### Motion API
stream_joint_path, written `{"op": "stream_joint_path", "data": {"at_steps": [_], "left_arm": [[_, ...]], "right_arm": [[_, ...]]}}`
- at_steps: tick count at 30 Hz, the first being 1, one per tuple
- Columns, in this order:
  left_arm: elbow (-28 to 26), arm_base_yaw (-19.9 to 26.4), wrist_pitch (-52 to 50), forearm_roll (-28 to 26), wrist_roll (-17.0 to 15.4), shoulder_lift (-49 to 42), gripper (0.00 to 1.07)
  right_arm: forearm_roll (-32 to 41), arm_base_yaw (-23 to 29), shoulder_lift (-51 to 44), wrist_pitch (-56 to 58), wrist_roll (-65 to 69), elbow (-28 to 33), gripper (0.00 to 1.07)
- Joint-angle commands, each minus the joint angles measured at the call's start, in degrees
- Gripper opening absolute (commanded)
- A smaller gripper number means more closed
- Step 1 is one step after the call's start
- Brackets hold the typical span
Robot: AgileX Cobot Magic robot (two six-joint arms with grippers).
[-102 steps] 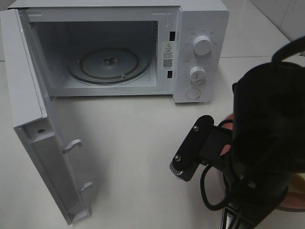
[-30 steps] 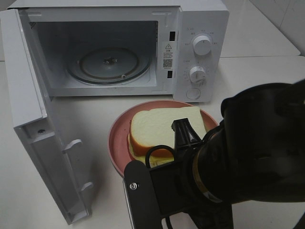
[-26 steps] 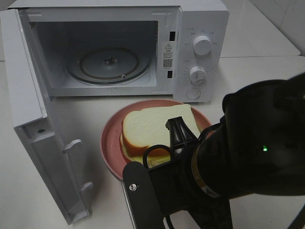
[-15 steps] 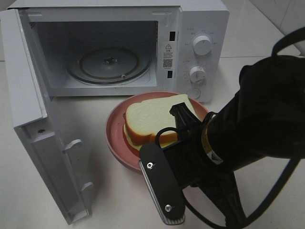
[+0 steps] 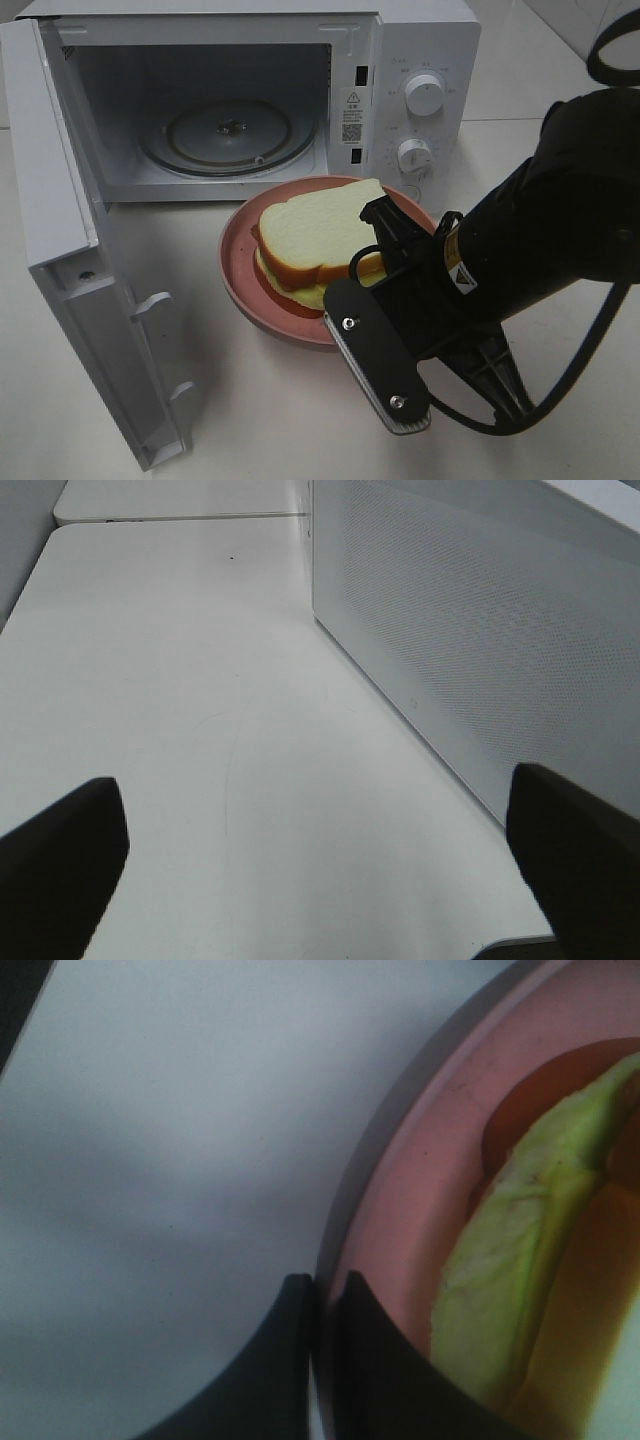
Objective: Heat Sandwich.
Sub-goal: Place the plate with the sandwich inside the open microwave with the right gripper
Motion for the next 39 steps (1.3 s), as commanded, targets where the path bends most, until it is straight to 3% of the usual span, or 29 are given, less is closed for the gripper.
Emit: {"op": "stream_joint_path", "data": {"at_steps": [1, 12, 19, 39], "left_arm": [[0.2, 0.1, -0.2, 0.1, 0.0, -1.5, 0.98], [0.2, 0.1, -0.2, 0.1, 0.0, -1.5, 0.98], [0.2, 0.1, -0.2, 0.1, 0.0, -1.5, 0.98], [0.2, 0.1, -0.2, 0.1, 0.0, -1.5, 0.98]], "right_arm": [[1.5, -1.9, -0.5, -1.4, -5.0, -0.1, 0.0], [9.4, -6.6, -0.5, -1.7, -20.5, -0.2, 0.0], [9.4, -6.4, -0.5, -2.4, -20.7, -0.5, 0.0], [11.6, -5.0, 0.2, 3.5, -22.9, -9.3, 0.0]]}}
